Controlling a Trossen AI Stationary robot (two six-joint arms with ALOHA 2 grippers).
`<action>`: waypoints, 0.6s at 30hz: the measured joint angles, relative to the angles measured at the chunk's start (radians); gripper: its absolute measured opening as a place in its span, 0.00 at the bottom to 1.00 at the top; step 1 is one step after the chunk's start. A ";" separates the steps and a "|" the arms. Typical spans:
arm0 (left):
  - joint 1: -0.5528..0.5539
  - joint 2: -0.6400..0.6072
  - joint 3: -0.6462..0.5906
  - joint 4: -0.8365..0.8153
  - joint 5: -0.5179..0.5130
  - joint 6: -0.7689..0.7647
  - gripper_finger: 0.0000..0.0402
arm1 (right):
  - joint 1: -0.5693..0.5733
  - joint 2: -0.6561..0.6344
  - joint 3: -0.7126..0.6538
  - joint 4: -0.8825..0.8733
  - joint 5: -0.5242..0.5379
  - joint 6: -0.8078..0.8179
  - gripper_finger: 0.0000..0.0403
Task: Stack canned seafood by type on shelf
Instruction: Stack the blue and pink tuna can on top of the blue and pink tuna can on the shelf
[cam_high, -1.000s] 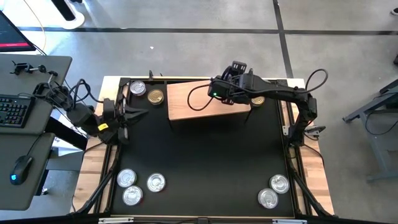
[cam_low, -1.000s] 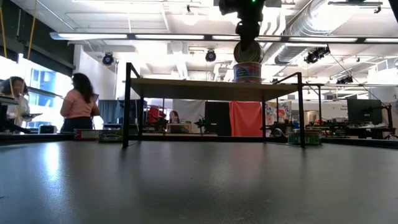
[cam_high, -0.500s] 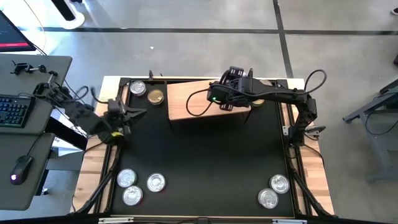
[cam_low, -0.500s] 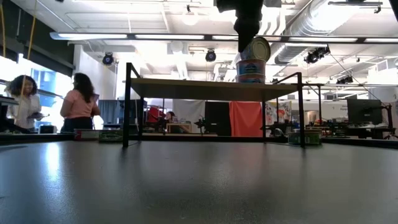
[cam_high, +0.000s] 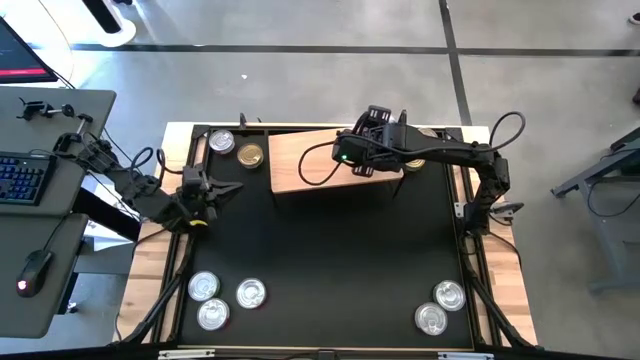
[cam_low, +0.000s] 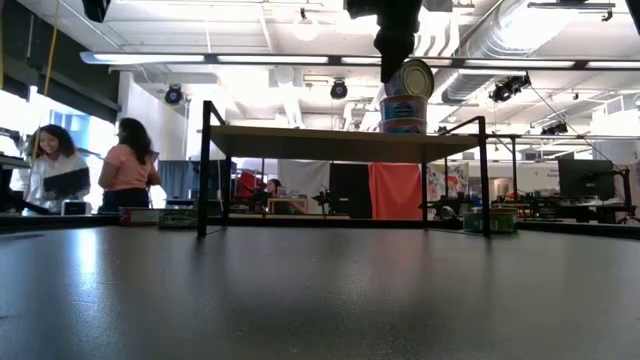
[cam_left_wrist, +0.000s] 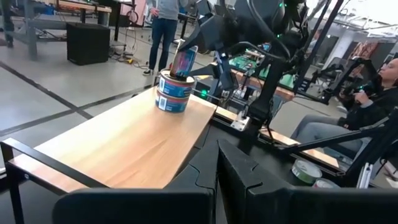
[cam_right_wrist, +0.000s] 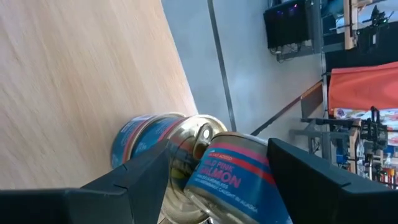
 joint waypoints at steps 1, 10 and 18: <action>0.000 0.000 0.000 0.000 0.000 0.004 0.00 | 0.001 0.000 0.000 0.009 0.006 -0.007 0.64; 0.000 0.000 0.000 -0.003 0.000 0.005 0.00 | 0.005 0.000 0.001 0.026 0.009 -0.025 0.64; 0.000 0.000 0.000 -0.007 0.001 0.006 0.00 | 0.047 0.000 0.002 0.187 -0.011 -0.176 0.64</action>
